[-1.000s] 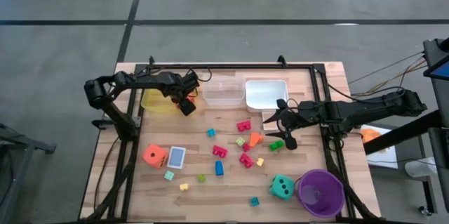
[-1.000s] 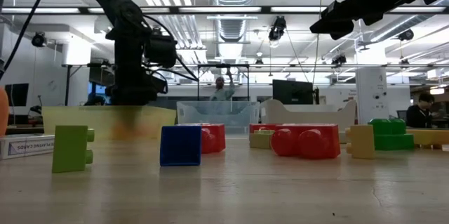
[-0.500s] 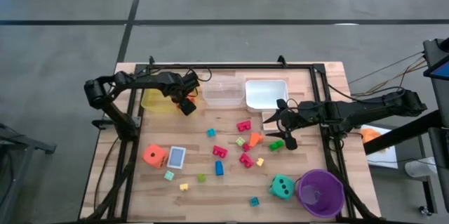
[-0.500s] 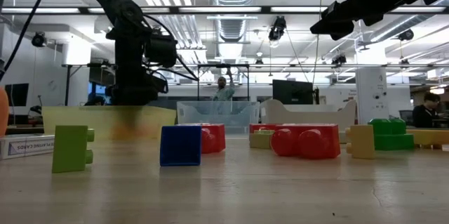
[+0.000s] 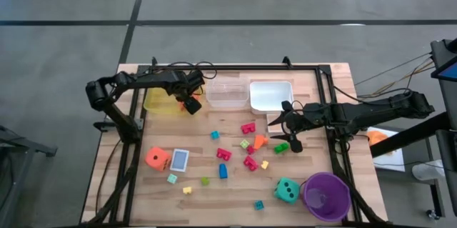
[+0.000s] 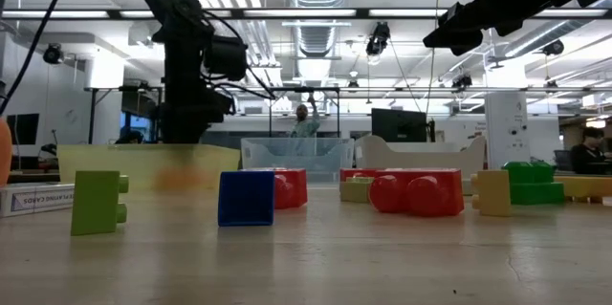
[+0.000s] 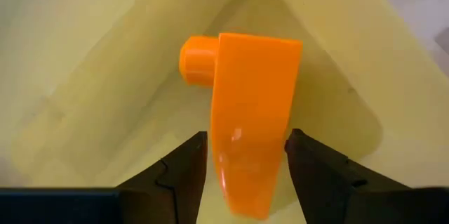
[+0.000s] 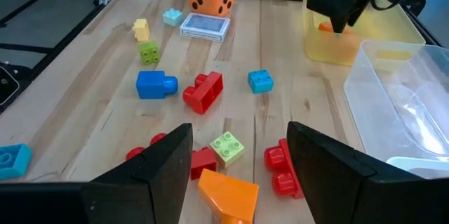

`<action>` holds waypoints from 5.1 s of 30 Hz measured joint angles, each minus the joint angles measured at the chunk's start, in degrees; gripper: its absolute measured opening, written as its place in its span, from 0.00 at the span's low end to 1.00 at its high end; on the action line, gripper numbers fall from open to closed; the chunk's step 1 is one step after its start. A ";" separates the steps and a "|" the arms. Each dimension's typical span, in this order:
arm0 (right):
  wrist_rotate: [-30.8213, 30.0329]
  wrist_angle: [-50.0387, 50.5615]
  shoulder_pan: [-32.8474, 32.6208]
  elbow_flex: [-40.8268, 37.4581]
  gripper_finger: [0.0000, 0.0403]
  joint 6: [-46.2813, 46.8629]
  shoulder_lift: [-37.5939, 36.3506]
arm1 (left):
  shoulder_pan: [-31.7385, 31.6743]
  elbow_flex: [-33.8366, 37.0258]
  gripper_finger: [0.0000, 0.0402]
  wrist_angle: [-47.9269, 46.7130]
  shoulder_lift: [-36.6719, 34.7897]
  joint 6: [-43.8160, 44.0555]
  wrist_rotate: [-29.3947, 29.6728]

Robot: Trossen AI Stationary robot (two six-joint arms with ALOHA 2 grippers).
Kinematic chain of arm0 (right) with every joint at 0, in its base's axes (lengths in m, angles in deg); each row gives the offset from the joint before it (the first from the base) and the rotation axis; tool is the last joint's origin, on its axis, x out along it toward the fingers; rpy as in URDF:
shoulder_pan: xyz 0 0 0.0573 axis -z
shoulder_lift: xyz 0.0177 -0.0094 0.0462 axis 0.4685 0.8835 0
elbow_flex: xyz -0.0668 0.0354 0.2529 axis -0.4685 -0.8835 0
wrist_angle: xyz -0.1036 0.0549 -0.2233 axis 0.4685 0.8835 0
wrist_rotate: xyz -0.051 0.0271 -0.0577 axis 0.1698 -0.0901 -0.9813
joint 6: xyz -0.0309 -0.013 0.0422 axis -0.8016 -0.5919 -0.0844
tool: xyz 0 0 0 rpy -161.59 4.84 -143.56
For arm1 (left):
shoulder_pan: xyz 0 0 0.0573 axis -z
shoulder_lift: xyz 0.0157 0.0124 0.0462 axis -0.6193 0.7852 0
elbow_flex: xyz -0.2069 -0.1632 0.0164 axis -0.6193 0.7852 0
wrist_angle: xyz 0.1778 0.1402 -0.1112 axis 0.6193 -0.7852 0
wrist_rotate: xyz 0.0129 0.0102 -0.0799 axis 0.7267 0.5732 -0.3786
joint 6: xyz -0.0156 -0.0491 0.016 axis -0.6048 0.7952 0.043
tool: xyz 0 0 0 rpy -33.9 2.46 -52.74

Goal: Pick & Place Toys
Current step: Put the orange game piece into the yellow bin, then put the blue game piece into the yellow bin

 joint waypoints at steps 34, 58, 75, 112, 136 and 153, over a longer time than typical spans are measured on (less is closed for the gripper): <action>-0.21 -0.03 -0.01 -0.09 0.57 0.22 0.00 | 18.16 -7.69 0.48 -18.88 -13.25 19.65 -6.08; -0.26 -0.02 0.00 -0.09 0.57 0.44 0.00 | 28.68 -7.76 0.48 1.14 -2.04 15.36 -4.52; -0.33 0.04 -0.02 -0.09 0.57 -1.53 -0.04 | 30.92 -7.71 0.48 10.04 8.71 5.42 -0.23; -0.28 0.19 -0.02 -0.11 0.57 -1.40 -0.17 | 32.44 -7.62 0.91 12.97 10.32 5.98 -0.01; -0.24 0.13 0.01 -0.09 0.57 -1.43 -0.20 | 32.33 -0.98 0.61 22.52 10.67 3.54 0.04; -0.24 0.10 -0.02 -0.09 0.57 -1.29 -0.18 | 32.28 -0.59 0.31 21.36 9.94 3.81 -1.91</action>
